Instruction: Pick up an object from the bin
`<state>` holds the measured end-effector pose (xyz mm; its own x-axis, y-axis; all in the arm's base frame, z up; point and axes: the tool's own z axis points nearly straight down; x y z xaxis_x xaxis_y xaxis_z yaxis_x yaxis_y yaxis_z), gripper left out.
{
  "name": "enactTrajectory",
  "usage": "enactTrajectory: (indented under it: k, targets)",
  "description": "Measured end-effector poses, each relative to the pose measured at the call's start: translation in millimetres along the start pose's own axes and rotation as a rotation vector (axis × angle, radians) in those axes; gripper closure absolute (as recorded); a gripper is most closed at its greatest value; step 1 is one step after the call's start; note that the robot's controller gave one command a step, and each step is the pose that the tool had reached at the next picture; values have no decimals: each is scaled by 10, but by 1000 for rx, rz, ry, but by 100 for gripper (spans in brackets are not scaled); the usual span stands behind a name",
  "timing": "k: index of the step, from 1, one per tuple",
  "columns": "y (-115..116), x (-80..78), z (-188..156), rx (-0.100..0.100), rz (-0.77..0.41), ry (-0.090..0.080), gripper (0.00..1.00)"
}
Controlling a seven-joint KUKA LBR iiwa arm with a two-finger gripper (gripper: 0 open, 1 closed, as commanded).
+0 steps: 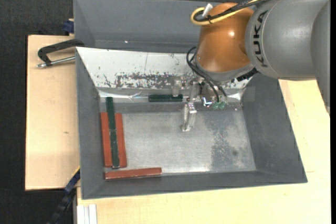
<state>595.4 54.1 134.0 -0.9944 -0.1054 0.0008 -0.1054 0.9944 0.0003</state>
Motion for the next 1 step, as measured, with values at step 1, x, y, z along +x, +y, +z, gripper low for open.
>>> enactTrajectory:
  k: [1]
  targets:
    - [18, -78, 631, -1, 318, -3, 100]
